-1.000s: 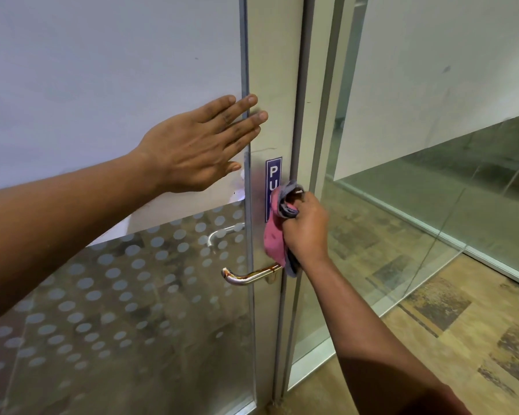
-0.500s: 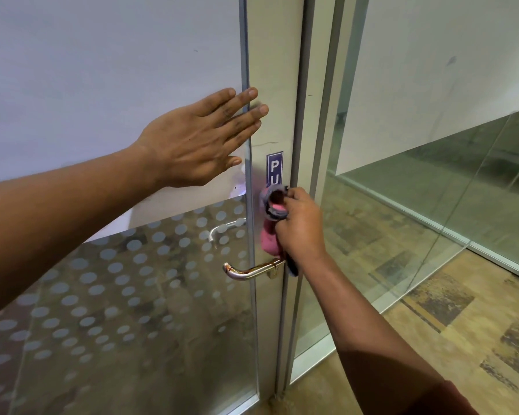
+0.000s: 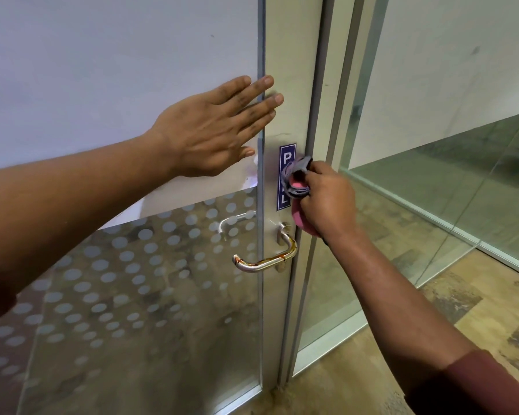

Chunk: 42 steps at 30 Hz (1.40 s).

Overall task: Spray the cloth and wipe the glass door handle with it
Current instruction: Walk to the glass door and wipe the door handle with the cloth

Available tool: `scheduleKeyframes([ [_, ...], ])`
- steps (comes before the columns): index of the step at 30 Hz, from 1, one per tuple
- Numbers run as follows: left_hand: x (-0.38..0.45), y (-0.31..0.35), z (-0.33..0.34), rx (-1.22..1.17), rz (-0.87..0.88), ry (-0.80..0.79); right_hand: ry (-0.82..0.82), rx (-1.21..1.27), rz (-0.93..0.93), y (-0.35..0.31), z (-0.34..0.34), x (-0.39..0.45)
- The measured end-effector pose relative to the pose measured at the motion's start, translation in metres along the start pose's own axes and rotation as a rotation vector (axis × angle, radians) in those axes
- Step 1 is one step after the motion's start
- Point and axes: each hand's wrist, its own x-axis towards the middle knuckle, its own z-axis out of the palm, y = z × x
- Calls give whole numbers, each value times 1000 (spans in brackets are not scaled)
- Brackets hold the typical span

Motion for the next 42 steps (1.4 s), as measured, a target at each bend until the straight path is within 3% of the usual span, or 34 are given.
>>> scheduleKeyframes([
  [8, 0, 1, -1, 7, 1, -9, -105, 23, -16, 4, 15, -23],
  [12, 0, 2, -3, 5, -9, -21, -234, 39, -109, 9, 17, -32],
  [17, 0, 2, -4, 2, -7, -33, -282, -5, -262, 5, 25, -34],
  [23, -1, 2, -6, 10, -8, -36, -394, -94, -260, 21, 24, -43],
  [27, -1, 3, -5, 22, -1, -28, -239, -9, -228, 20, 10, -30],
  [31, -1, 3, -6, 27, 1, -32, -111, -15, -328, 4, 0, -12],
  [39, -1, 2, -5, 22, -3, -35, -240, -31, -312, 11, 17, -27],
  [42, -1, 2, -5, 21, -4, -40, -227, -6, -222, 16, 9, -27],
])
